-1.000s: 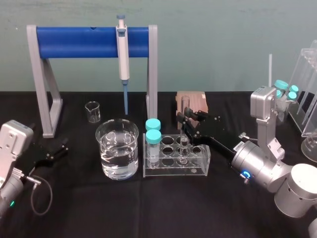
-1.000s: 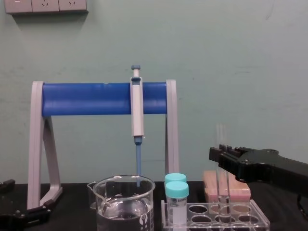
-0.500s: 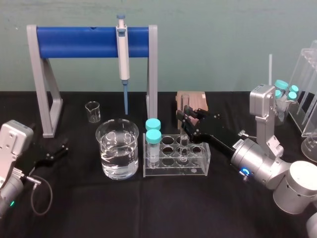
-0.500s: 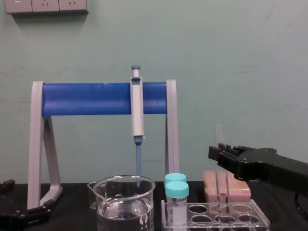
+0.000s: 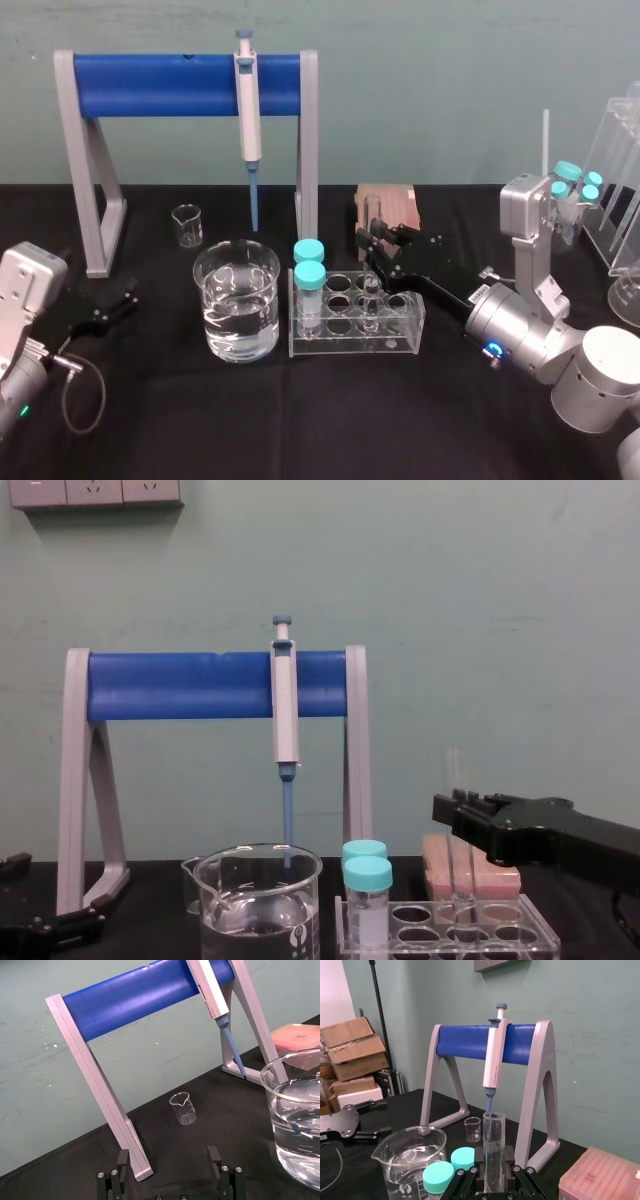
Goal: Hold the test tube with one hand and immerse one end into the beaker, then return it to the test tube rack.
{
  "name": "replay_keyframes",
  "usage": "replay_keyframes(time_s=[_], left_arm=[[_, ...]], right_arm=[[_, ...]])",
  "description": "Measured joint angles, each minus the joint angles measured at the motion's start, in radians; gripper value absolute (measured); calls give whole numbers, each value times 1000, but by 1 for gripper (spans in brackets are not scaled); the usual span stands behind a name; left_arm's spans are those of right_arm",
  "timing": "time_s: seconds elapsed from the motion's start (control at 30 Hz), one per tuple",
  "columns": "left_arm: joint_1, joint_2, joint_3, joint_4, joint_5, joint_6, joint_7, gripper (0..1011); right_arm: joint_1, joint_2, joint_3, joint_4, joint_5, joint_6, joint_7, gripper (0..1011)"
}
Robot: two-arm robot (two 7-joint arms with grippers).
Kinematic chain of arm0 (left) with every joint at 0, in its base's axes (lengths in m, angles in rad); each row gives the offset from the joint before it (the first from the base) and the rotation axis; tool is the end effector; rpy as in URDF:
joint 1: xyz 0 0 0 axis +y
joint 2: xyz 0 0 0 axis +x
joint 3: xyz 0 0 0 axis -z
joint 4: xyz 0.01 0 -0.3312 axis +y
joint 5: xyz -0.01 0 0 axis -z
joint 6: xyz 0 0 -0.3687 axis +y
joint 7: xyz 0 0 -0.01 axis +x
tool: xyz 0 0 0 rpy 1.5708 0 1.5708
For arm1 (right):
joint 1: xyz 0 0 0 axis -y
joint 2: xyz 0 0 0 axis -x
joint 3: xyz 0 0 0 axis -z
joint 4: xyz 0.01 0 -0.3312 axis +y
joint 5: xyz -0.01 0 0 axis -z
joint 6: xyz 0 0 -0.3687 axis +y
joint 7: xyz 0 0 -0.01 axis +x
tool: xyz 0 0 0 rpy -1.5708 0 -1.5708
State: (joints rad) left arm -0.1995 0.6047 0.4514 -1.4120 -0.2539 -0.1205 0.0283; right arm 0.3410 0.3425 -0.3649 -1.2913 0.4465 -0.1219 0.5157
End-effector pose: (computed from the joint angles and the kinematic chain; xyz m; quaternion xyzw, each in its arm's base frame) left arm 0.4214 0.0903 -0.3470 0.1415 -0.1325 0.5799 0.7913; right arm 0.4820 -0.0248 -0.3200 0.0278 -0.0221 -0.4001 0.9158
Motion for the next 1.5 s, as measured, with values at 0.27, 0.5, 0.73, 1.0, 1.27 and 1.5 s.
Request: replay_keyframes(time_s=[0.27,0.5,0.73,1.0,1.27,1.5], left_arm=[[0,0,0,0,0,0,0,1000],[0,0,0,0,0,0,0,1000],[0,0,0,0,0,0,0,1000],[0,0,0,0,0,0,0,1000],[0,0,0,0,0,0,0,1000],[0,0,0,0,0,0,0,1000]], right_arm=[[-6,1,-2,0,-1,6,-1,224],[-13,6,-4,-5,-4,11,-3,224],[-16,7,-7,-10,-13,14,-11,224],[-15,8,-8,-13,-21,13,-15,224],[-15,8,-8,-13,-18,12,-14,255],[-15,8,-7,-12,-17,12,-14,483]])
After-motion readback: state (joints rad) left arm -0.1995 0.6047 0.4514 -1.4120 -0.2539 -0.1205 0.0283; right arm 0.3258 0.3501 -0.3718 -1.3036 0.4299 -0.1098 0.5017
